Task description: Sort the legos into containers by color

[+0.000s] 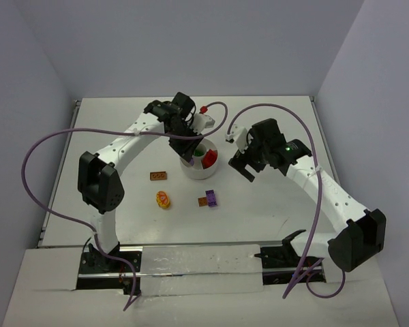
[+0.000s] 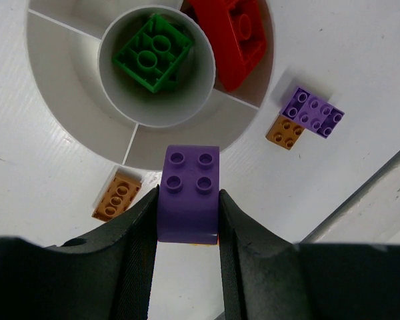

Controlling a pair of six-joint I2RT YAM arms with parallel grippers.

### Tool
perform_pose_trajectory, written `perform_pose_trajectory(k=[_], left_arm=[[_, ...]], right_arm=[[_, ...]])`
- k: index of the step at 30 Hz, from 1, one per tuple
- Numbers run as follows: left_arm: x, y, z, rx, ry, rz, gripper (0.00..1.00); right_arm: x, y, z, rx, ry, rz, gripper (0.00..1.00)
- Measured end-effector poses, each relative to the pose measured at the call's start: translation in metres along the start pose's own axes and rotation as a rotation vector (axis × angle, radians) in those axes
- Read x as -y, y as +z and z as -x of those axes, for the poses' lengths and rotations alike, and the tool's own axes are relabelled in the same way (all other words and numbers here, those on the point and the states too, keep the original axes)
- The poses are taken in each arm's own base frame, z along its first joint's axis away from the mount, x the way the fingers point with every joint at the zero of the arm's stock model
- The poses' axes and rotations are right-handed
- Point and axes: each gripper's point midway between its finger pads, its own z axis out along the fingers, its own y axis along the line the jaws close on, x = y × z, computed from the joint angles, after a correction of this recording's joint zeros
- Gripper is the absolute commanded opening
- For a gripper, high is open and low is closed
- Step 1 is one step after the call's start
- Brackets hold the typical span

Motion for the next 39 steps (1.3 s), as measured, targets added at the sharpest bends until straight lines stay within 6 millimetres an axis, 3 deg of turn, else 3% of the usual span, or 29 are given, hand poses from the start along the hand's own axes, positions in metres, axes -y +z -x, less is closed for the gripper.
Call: perform_pose_trajectory(k=[8,14,16,19,25,29,33,36,39], left_arm=[[-0.002,0.012,0.001,-0.01,-0.077,0.01,0.33],[-0.005,0.017,0.001,-0.014,-0.105,0.023,0.59],[-0.006,0.017,0.003,-0.009,-0.112,0.03,0.62],[-0.007,0.017,0.003,-0.008,-0.121,0.04,0.84],[-0.012,0.009,0.012,0.02,-0.116,0.071,0.86],[-0.016,-0.013,0.024,0.09,-0.133,0.092,0.84],[-0.033,-0.059,0.035,0.241,-0.201,0.144,0.86],[-0.054,-0.1,0.029,0.356,-0.28,0.218,0.87],[-0.077,-0.132,0.014,0.442,-0.375,0.296,0.95]], right_arm=[[-0.005,0.001,-0.008,-0.009,0.016,0.006,1.0],[-0.006,0.001,-0.007,-0.005,0.028,0.007,1.0],[-0.007,0.001,-0.007,-0.002,0.039,0.011,1.0],[-0.011,0.003,-0.007,0.008,0.07,0.023,1.0],[-0.025,0.006,-0.008,0.036,0.184,0.055,0.97],[-0.037,0.008,-0.006,0.062,0.293,0.072,0.89],[-0.057,0.012,0.007,0.068,0.374,0.051,0.76],[-0.077,0.014,0.019,0.077,0.413,0.028,0.74],[-0.094,0.022,0.023,0.053,0.463,0.012,0.73]])
